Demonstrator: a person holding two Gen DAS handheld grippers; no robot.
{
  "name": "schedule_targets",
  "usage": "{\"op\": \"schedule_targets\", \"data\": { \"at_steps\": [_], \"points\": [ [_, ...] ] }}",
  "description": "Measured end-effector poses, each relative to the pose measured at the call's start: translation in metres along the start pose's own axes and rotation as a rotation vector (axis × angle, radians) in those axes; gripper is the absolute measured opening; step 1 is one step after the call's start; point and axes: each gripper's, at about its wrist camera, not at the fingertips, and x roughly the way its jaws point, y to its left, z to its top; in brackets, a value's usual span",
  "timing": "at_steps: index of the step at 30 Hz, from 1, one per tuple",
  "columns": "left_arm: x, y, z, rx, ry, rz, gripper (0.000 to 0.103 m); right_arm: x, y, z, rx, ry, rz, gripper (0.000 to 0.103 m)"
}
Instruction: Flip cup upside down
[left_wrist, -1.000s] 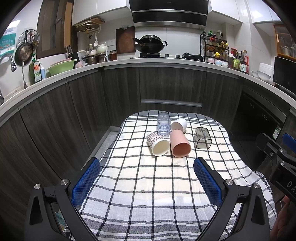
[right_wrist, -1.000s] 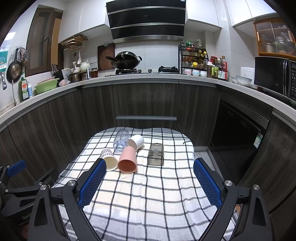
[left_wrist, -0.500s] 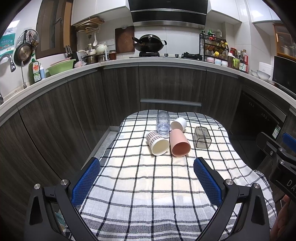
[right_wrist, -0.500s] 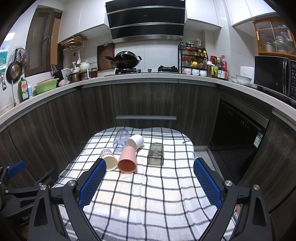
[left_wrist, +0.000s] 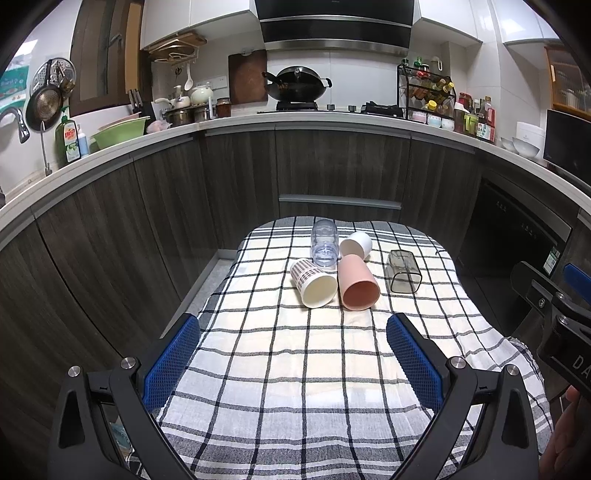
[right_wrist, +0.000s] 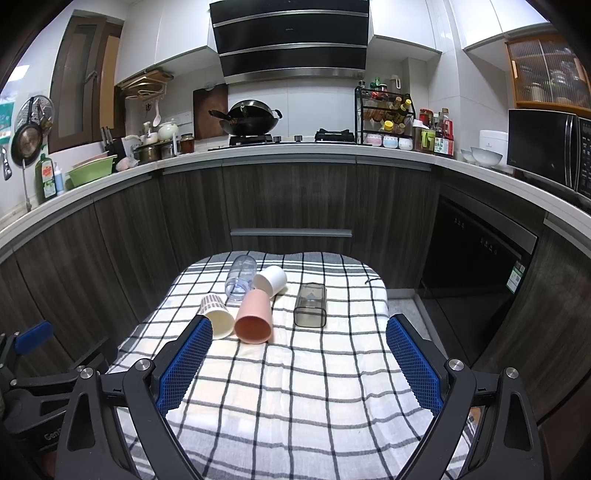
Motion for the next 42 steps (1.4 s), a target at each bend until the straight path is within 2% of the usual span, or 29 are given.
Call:
{"op": "schedule_targets", "data": {
  "at_steps": [24, 31, 35, 42],
  "points": [
    [0.002, -0.001, -0.001, 0.0, 0.003, 0.003, 0.103, -0.001, 0.0, 0.001, 0.001, 0.003, 0.002, 0.095],
    [0.016, 0.0, -0.002, -0.01, 0.027, 0.013, 0.103, 0.002, -0.002, -0.003, -0.001, 0.01, 0.009, 0.095],
    [0.03, 0.001, 0.006, -0.012, 0.05, 0.007, 0.103, 0.033, -0.005, -0.01, -0.002, 0.023, 0.014, 0.095],
    [0.055, 0.001, 0.019, -0.037, 0.075, 0.006, 0.103, 0.057, 0.001, 0.007, -0.02, 0.03, 0.01, 0.095]
  ]
}}
